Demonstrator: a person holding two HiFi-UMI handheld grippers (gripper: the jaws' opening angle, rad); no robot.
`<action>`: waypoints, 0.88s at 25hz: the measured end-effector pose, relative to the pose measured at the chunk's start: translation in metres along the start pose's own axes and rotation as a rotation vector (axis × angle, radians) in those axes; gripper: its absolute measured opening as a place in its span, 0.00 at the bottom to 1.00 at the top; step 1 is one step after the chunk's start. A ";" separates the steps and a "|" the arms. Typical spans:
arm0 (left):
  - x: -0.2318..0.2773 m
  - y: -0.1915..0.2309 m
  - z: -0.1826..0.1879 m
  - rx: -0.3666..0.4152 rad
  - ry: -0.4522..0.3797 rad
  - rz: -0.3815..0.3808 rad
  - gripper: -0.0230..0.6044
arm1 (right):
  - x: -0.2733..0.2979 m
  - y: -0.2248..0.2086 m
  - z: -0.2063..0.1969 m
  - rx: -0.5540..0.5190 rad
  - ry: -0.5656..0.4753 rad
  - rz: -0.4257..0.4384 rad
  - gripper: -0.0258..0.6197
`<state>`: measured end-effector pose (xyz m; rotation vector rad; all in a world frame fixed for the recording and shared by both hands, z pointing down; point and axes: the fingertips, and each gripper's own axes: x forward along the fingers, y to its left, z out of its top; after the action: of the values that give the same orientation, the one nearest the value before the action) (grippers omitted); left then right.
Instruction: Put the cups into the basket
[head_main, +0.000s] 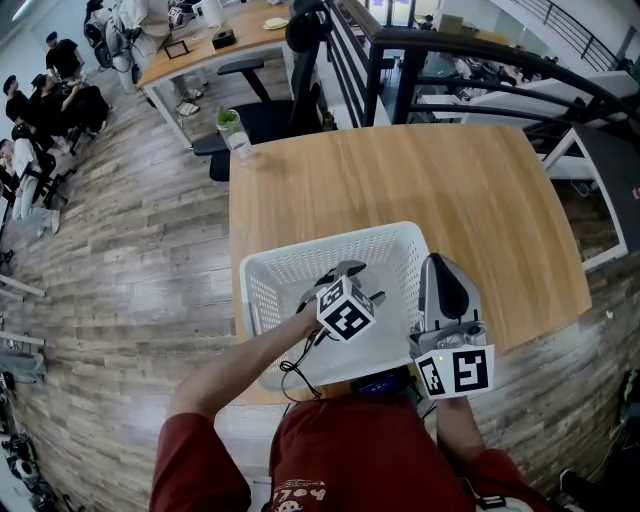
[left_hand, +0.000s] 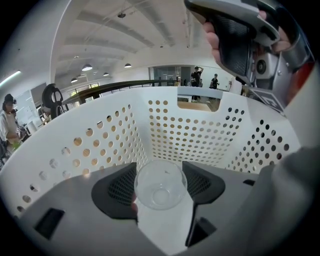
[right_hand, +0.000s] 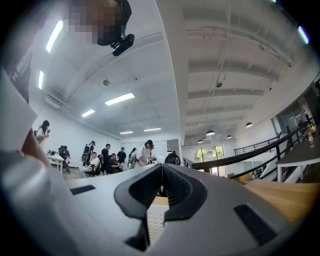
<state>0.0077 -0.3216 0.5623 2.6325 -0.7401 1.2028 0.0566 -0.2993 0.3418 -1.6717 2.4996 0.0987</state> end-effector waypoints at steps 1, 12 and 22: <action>0.000 0.000 -0.001 0.002 0.004 -0.002 0.50 | 0.000 0.000 0.000 -0.001 0.000 0.000 0.06; 0.002 -0.001 -0.005 -0.009 0.011 0.013 0.50 | -0.004 -0.005 0.000 0.004 -0.002 -0.010 0.06; 0.001 -0.004 -0.005 0.019 0.013 0.025 0.59 | -0.001 -0.004 -0.001 0.003 -0.002 -0.007 0.06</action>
<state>0.0070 -0.3172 0.5664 2.6350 -0.7658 1.2386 0.0604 -0.2995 0.3427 -1.6780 2.4908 0.0953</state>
